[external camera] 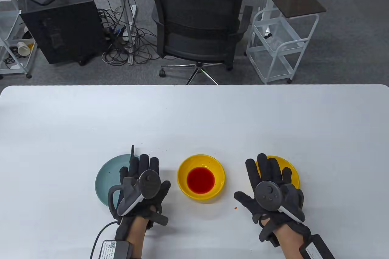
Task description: Dip chopsticks into soy sauce and dot onto dumpling
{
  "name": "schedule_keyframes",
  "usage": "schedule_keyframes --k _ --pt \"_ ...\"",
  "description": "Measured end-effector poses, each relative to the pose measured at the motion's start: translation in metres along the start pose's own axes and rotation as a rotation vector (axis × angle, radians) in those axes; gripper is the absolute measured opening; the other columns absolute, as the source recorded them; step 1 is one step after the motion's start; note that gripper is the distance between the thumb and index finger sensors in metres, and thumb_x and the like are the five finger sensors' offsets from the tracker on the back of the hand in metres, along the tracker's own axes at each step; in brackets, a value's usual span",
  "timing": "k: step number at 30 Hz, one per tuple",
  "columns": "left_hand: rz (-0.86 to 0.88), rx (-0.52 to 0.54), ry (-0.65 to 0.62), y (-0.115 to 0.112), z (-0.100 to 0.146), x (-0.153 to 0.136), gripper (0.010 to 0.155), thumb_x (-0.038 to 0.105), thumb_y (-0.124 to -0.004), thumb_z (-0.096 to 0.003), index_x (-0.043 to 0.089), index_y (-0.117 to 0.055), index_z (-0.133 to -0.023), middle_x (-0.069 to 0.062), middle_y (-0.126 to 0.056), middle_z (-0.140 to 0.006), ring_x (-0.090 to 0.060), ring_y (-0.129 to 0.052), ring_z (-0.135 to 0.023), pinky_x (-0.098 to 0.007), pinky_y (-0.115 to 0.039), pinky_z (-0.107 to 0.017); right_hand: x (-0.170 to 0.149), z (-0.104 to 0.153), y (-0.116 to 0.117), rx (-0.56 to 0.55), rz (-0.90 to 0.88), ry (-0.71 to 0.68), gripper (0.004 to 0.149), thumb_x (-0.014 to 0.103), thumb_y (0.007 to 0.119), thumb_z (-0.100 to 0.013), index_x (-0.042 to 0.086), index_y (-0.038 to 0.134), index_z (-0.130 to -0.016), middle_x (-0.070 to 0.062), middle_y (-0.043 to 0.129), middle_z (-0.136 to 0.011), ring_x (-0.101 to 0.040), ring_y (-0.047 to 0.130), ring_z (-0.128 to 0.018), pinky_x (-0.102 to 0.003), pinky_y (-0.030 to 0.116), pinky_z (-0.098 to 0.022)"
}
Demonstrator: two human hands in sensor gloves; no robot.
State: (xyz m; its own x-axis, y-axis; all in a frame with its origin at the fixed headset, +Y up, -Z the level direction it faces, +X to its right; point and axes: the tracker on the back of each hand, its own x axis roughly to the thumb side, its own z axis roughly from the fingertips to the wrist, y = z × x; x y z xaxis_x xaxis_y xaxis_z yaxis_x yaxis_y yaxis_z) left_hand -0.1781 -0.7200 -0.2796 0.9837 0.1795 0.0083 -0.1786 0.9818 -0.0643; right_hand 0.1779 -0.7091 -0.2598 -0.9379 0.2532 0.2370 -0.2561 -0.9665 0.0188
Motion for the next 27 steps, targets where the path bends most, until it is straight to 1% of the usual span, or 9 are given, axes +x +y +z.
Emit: schedule_keyframes --k 3,7,10,12,13,16,20,23,27 --pt "-0.001 -0.013 0.021 0.0 -0.001 -0.004 0.086 0.068 -0.072 -0.0457 0.026 -0.041 -0.114 -0.005 -0.033 -0.121 -0.044 -0.038 -0.113 -0.07 -0.035 -0.075 0.002 0.002 0.0 -0.003 0.008 -0.008 0.095 0.072 0.063 -0.039 0.025 0.015 -0.106 -0.015 0.003 -0.114 -0.055 0.016 -0.105 -0.082 0.016 -0.066" --pt "0.073 0.038 0.081 0.01 0.002 -0.018 0.084 0.066 -0.074 -0.0457 0.023 -0.046 -0.113 -0.006 -0.039 -0.12 -0.046 -0.045 -0.111 -0.07 -0.037 -0.074 -0.001 0.007 -0.005 -0.026 -0.017 -0.006 0.095 0.072 0.063 -0.039 0.025 0.015 -0.106 -0.015 0.004 -0.114 -0.054 0.017 -0.105 -0.082 0.016 -0.066" --pt "0.115 0.075 0.191 0.019 0.003 -0.038 0.077 0.06 -0.078 -0.0457 0.02 -0.061 -0.109 -0.008 -0.056 -0.115 -0.046 -0.06 -0.105 -0.069 -0.042 -0.073 -0.007 0.008 -0.01 -0.038 -0.03 0.008 0.095 0.071 0.063 -0.039 0.025 0.016 -0.106 -0.015 0.004 -0.114 -0.055 0.017 -0.105 -0.082 0.015 -0.066" --pt "0.111 0.075 0.302 0.023 0.004 -0.053 0.069 0.056 -0.082 -0.0456 0.017 -0.074 -0.102 -0.009 -0.074 -0.105 -0.044 -0.078 -0.093 -0.068 -0.051 -0.071 -0.009 0.008 -0.012 -0.041 -0.052 0.012 0.095 0.071 0.063 -0.039 0.024 0.016 -0.106 -0.016 0.004 -0.114 -0.055 0.017 -0.105 -0.082 0.015 -0.066" --pt "0.11 0.049 0.346 0.022 0.004 -0.059 0.066 0.054 -0.083 -0.0456 0.015 -0.08 -0.099 -0.009 -0.081 -0.099 -0.043 -0.085 -0.087 -0.068 -0.054 -0.07 -0.009 0.009 -0.012 -0.044 -0.057 0.015 0.094 0.071 0.064 -0.039 0.024 0.016 -0.106 -0.016 0.004 -0.114 -0.055 0.017 -0.105 -0.082 0.015 -0.066" --pt "0.069 -0.12 0.478 0.012 0.0 -0.076 0.065 0.057 -0.086 -0.044 0.013 -0.088 -0.092 -0.009 -0.089 -0.089 -0.04 -0.092 -0.077 -0.067 -0.058 -0.069 -0.01 0.009 -0.014 -0.047 -0.065 0.015 0.094 0.071 0.064 -0.039 0.024 0.016 -0.106 -0.016 0.004 -0.114 -0.055 0.017 -0.105 -0.082 0.015 -0.066" --pt "-0.01 -0.265 0.56 -0.002 -0.007 -0.082 0.069 0.062 -0.089 -0.0414 0.011 -0.091 -0.088 -0.009 -0.093 -0.083 -0.038 -0.094 -0.071 -0.067 -0.059 -0.068 -0.008 0.009 -0.014 -0.052 -0.068 0.009 0.094 0.071 0.064 -0.04 0.024 0.017 -0.106 -0.016 0.004 -0.114 -0.055 0.018 -0.105 -0.082 0.015 -0.065" --pt "-0.061 -0.313 0.551 -0.011 -0.014 -0.078 0.065 0.061 -0.09 -0.0411 0.012 -0.094 -0.084 -0.008 -0.095 -0.078 -0.037 -0.095 -0.067 -0.066 -0.06 -0.067 -0.009 0.009 -0.013 -0.051 -0.063 0.008 0.094 0.071 0.064 -0.04 0.024 0.017 -0.106 -0.016 0.005 -0.114 -0.055 0.018 -0.105 -0.082 0.015 -0.065" --pt "-0.147 -0.301 0.503 -0.015 -0.019 -0.066 0.054 0.055 -0.091 -0.0428 0.014 -0.098 -0.077 -0.004 -0.099 -0.07 -0.033 -0.099 -0.06 -0.065 -0.063 -0.067 -0.01 0.009 -0.014 -0.046 -0.069 0.012 0.094 0.07 0.064 -0.04 0.023 0.017 -0.106 -0.016 0.005 -0.114 -0.055 0.019 -0.105 -0.082 0.015 -0.065"
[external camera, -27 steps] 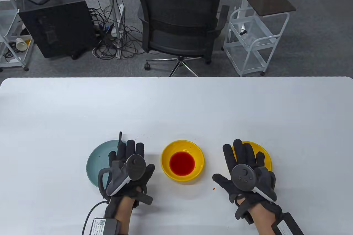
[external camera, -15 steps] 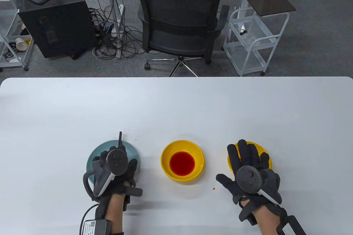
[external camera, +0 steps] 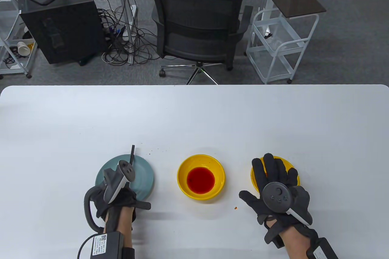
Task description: Dip chopsticks into soy sauce and dot onto dumpling
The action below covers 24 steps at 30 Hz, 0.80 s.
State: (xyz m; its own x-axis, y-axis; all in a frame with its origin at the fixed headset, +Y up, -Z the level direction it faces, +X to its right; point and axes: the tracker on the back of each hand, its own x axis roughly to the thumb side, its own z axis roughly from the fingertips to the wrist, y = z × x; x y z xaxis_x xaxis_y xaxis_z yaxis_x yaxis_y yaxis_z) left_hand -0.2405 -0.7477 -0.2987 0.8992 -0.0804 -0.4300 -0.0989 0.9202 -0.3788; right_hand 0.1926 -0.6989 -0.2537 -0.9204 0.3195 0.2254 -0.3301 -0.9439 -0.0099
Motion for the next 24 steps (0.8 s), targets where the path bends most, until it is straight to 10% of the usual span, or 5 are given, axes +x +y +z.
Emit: schedule_keyframes --k 12,24 --pt "0.277 0.137 -0.243 0.031 0.034 0.008 0.052 0.054 -0.094 -0.041 0.012 -0.104 -0.071 -0.005 -0.104 -0.062 -0.032 -0.103 -0.052 -0.064 -0.068 -0.064 0.022 0.009 -0.008 -0.056 -0.007 -0.109 0.091 0.067 0.066 -0.041 0.023 0.021 -0.106 -0.017 0.015 -0.115 -0.054 0.029 -0.104 -0.082 0.016 -0.065" --pt "0.481 0.235 -0.736 0.05 0.112 0.061 0.052 0.054 -0.093 -0.0412 0.012 -0.104 -0.07 -0.005 -0.105 -0.061 -0.031 -0.104 -0.05 -0.064 -0.07 -0.064 0.138 0.0 0.004 0.097 0.041 -0.381 0.083 0.05 0.076 -0.042 0.023 0.027 -0.103 -0.01 0.073 -0.104 -0.041 0.082 -0.088 -0.077 0.039 -0.07"
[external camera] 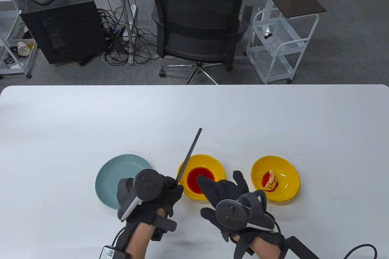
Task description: Dip chopsticks into soy sauce and dot onto dumpling
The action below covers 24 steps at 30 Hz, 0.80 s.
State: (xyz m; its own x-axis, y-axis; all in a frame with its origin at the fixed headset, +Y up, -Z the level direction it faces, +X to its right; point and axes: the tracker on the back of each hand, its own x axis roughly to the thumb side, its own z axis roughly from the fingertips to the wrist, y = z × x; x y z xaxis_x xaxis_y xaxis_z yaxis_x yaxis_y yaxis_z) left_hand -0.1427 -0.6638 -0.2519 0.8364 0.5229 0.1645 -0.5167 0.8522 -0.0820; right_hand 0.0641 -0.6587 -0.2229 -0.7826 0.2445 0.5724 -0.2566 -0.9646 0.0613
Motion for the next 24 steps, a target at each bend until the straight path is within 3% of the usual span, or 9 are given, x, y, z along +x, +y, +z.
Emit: schedule_keyframes --k 4,9,13,17,20,24 --pt "0.005 -0.023 -0.093 -0.007 0.007 0.017 0.052 0.055 -0.093 -0.041 0.012 -0.104 -0.07 -0.005 -0.105 -0.061 -0.031 -0.104 -0.05 -0.064 -0.07 -0.064 0.004 -0.013 0.014 0.024 -0.025 0.009 0.082 0.044 0.079 -0.042 0.021 0.028 -0.102 -0.01 0.079 -0.099 -0.037 0.09 -0.083 -0.074 0.045 -0.071" --pt "-0.017 -0.055 -0.136 -0.015 0.009 0.025 0.053 0.054 -0.093 -0.041 0.011 -0.104 -0.069 -0.005 -0.105 -0.06 -0.031 -0.104 -0.05 -0.064 -0.07 -0.064 0.001 -0.011 0.027 0.015 -0.106 0.005 0.079 0.04 0.081 -0.042 0.017 0.035 -0.102 -0.005 0.073 -0.102 -0.037 0.087 -0.085 -0.073 0.048 -0.07" --pt "0.087 -0.055 -0.176 -0.014 0.008 0.02 0.055 0.058 -0.087 -0.0428 0.013 -0.104 -0.07 -0.004 -0.105 -0.062 -0.031 -0.104 -0.052 -0.064 -0.069 -0.064 -0.012 -0.007 0.024 -0.068 -0.201 0.02 0.074 0.036 0.083 -0.041 0.018 0.043 -0.101 -0.004 0.073 -0.101 -0.035 0.087 -0.085 -0.068 0.058 -0.068" --pt "0.329 0.098 -0.183 0.006 0.012 0.001 0.064 0.063 -0.08 -0.0436 0.011 -0.104 -0.07 -0.008 -0.104 -0.063 -0.035 -0.102 -0.053 -0.066 -0.067 -0.063 -0.028 0.005 0.0 -0.274 -0.347 0.035 0.065 0.035 0.086 -0.039 0.021 0.056 -0.095 -0.002 0.085 -0.09 -0.03 0.096 -0.072 -0.061 0.069 -0.064" --pt "0.309 0.143 -0.134 0.012 0.01 -0.015 0.063 0.062 -0.078 -0.0446 0.01 -0.103 -0.072 -0.009 -0.103 -0.065 -0.036 -0.101 -0.054 -0.066 -0.066 -0.064 -0.039 0.014 -0.014 -0.363 -0.537 0.0 0.061 0.04 0.086 -0.038 0.022 0.062 -0.092 -0.005 0.09 -0.082 -0.027 0.099 -0.058 -0.058 0.075 -0.057" --pt "0.194 0.149 -0.037 0.007 -0.001 -0.038 0.062 0.06 -0.078 -0.0451 0.01 -0.103 -0.073 -0.008 -0.103 -0.065 -0.036 -0.101 -0.054 -0.066 -0.066 -0.063 -0.049 0.021 -0.021 -0.422 -0.919 -0.081 0.054 0.047 0.077 -0.041 0.02 0.066 -0.087 -0.011 0.089 -0.073 -0.026 0.094 -0.04 -0.055 0.079 -0.042"
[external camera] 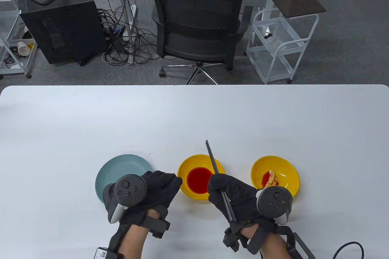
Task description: Dip chopsticks into soy sauce and dot onto dumpling
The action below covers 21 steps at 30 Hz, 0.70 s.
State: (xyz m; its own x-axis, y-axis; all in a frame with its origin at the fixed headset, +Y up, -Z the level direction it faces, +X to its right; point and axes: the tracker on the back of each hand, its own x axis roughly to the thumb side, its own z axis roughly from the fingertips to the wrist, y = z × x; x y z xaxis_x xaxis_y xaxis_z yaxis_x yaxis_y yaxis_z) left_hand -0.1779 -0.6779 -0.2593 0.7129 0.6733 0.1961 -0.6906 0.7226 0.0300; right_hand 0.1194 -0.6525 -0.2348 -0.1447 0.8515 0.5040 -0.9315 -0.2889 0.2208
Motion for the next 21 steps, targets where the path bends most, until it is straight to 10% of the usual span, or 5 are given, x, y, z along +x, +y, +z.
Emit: schedule_keyframes --k 7,21 --pt "-0.181 0.049 0.095 0.003 -0.009 -0.026 0.063 0.06 -0.078 -0.045 0.011 -0.099 -0.078 -0.009 -0.1 -0.073 -0.038 -0.1 -0.061 -0.067 -0.064 -0.065 0.0 0.004 -0.008 -0.001 -0.142 -0.009 0.063 0.062 0.069 -0.041 0.019 0.071 -0.086 -0.015 0.09 -0.067 -0.026 0.091 -0.032 -0.053 0.079 -0.033" --pt "-0.184 0.04 0.228 0.012 -0.015 -0.064 0.063 0.059 -0.077 -0.0455 0.011 -0.099 -0.079 -0.009 -0.1 -0.074 -0.039 -0.099 -0.062 -0.067 -0.064 -0.064 -0.017 0.004 -0.029 -0.187 0.007 0.073 0.055 0.051 0.064 -0.047 0.015 0.081 -0.085 -0.017 0.086 -0.067 -0.032 0.084 -0.036 -0.069 0.068 -0.049"
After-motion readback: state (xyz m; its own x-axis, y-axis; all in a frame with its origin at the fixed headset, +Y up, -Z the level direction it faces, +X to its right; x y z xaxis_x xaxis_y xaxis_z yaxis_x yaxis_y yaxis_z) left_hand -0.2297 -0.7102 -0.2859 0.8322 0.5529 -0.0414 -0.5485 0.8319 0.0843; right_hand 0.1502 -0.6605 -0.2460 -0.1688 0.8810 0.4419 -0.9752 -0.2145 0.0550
